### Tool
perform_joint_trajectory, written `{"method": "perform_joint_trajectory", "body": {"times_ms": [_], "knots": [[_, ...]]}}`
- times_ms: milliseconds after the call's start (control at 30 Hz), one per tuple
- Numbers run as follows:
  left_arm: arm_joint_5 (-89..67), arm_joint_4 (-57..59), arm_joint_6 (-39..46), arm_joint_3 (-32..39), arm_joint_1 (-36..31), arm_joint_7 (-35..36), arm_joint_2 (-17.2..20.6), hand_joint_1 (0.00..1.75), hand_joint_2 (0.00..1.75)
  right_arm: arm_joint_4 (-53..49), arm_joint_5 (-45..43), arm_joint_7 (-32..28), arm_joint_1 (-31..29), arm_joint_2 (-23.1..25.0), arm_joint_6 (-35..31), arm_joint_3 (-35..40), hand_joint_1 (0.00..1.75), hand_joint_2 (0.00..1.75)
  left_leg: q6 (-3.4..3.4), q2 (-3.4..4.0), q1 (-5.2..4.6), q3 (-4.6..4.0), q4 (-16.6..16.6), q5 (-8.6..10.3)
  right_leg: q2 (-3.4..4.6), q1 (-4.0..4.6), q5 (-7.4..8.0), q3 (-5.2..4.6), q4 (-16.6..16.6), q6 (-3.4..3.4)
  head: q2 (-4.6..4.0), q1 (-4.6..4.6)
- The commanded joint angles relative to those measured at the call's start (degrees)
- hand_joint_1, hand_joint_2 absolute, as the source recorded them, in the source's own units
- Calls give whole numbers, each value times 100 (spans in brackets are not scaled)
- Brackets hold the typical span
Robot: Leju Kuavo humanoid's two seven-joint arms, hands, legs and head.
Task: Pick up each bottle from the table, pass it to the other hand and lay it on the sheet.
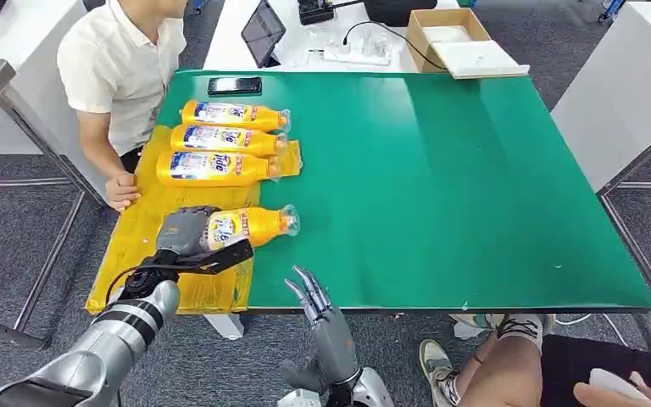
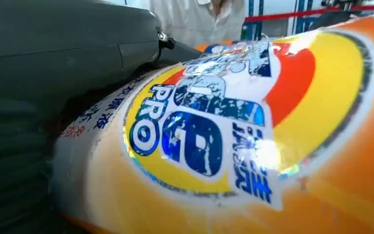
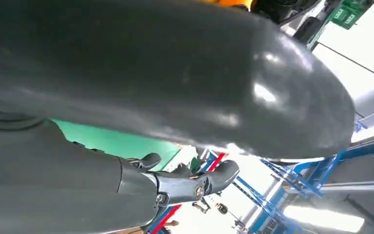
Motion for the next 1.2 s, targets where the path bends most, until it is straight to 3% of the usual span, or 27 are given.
{"method": "perform_joint_trajectory", "body": {"times_ms": [33,100,133,167,400,667,733,1067,1200], "knots": [[-277,1118,-700,-391,-809,335,73,175,175,115,-17,-179,153,71,-365,-498,0,0,-13,-4,11,29,1,-13,-13,13,-15,34,-2,-15,0,0],[-425,1190,-926,-520,-863,427,95,173,175,95,-1,-179,182,71,-365,-574,0,0,-8,1,6,13,-1,-5,-5,7,-5,17,-3,-9,0,0],[-537,1215,-1017,-623,-882,444,113,68,175,101,-6,-179,182,68,-365,-596,0,0,-12,2,8,27,1,-12,-7,9,-12,30,0,-15,0,-2],[-556,1216,-1116,-669,-864,326,112,0,175,142,-8,-179,181,66,-365,-620,0,0,-11,4,6,23,-3,-8,-4,7,-8,24,-3,-12,0,2],[962,895,-2438,51,-553,-1388,47,0,175,174,-267,-179,119,-143,-365,-419,0,0,-13,20,7,44,-10,-13,9,9,-8,42,-11,-15,0,-4],[2351,557,-3462,585,-421,-2566,11,0,175,252,-493,-179,-8,-208,-365,-286,0,0,-13,10,4,60,-9,-7,10,5,-3,64,-11,-14,0,0],[2949,167,-3555,826,-228,-2653,-89,0,175,258,-533,-179,3,-216,-365,-287,0,0,-14,12,5,64,-11,-10,10,6,-6,68,-12,-16,0,-2],[3020,132,-3542,870,-211,-2654,-122,0,175,259,-534,-179,5,-213,-365,-290,0,0,-11,1,6,50,-4,-8,-1,6,-8,53,-4,-10,0,-2],[4132,-929,-3101,1354,288,-2704,-455,0,175,267,-434,-179,78,-185,-365,-310,0,0,-11,-1,5,50,-6,-9,-4,6,-9,55,-8,-11,0,0]]}}
